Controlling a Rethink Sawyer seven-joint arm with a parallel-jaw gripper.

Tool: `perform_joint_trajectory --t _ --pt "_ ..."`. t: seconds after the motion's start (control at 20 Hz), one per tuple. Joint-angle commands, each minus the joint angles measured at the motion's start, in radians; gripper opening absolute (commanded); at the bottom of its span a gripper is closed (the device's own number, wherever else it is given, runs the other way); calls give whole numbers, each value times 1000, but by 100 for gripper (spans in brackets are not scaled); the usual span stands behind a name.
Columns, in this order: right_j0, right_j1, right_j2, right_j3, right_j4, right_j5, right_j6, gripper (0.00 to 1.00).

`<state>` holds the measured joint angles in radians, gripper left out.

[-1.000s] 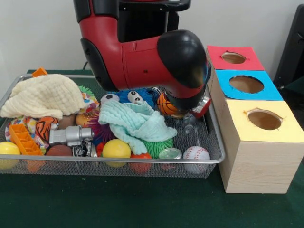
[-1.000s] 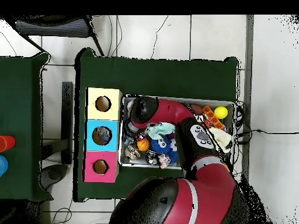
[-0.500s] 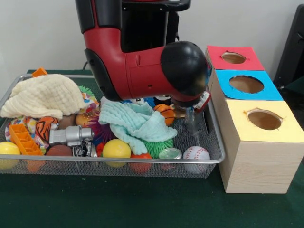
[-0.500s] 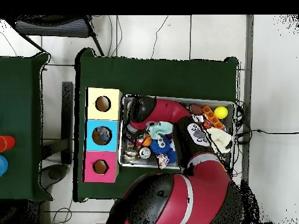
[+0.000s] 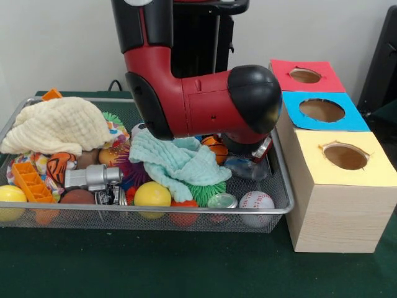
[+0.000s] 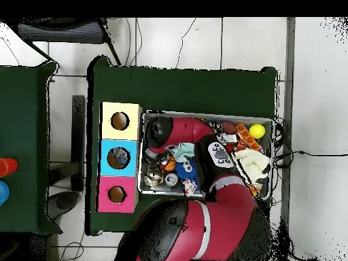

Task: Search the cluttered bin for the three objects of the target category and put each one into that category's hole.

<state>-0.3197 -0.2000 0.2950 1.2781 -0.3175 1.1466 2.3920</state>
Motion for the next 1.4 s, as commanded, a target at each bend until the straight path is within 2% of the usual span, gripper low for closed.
perform_joint_trajectory --t 0.05,0.1,0.25,0.3,0.6,0.75,0.9,1.0,1.2,1.25,1.4 --pt "59 62 19 1 -69 -436 97 100" --pt "71 60 9 9 -75 -486 129 100" --pt "66 57 7 37 -63 -520 133 100" --pt "53 45 12 70 -51 -545 137 100" --pt "25 -10 26 151 -30 -551 92 100" --pt "19 -69 20 200 -10 -502 85 100" --pt "-11 -99 37 245 14 -509 66 100" --pt "-23 -117 39 256 17 -508 52 100" --pt "-28 -164 29 238 40 -431 28 100" --pt "-33 -186 27 259 46 -422 25 100" --pt "-47 -187 30 262 63 -404 8 100"
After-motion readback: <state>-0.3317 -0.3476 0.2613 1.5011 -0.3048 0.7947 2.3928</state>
